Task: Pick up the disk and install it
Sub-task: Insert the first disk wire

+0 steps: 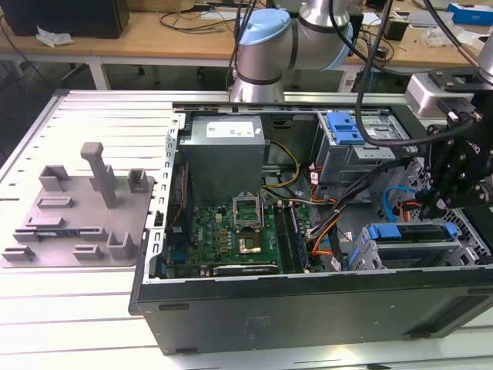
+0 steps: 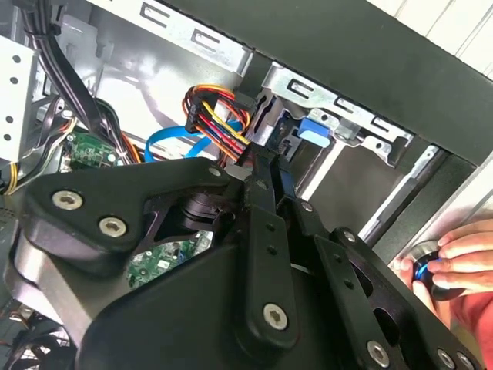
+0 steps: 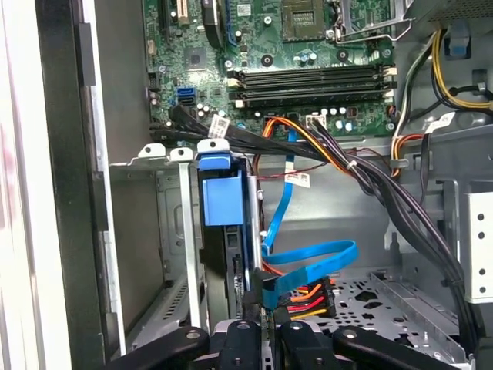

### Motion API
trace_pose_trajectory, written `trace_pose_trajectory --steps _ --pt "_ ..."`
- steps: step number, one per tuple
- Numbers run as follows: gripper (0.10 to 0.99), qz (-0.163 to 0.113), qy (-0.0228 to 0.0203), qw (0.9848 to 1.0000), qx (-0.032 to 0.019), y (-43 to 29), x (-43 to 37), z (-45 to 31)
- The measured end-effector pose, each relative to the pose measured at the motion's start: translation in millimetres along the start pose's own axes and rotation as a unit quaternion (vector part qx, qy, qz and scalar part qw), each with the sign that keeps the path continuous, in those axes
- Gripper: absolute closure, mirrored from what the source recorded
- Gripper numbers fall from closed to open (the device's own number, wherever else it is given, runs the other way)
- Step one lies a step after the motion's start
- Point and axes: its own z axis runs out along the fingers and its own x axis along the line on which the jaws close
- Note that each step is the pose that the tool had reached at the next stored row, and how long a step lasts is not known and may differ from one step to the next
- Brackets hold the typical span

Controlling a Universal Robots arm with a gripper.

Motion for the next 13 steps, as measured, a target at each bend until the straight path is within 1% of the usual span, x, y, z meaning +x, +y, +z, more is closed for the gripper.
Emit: trace_pose_trajectory --steps 4,9,13 --pt "0.918 -0.004 -0.0001 1.0000 -0.0003 1.9 2.8 -0.1" --pt "0.918 -0.004 -0.0001 1.0000 -0.0010 1.7 9.0 0.1" --pt "0.918 -0.005 -0.0001 1.0000 -0.0015 1.6 10.0 0.2"
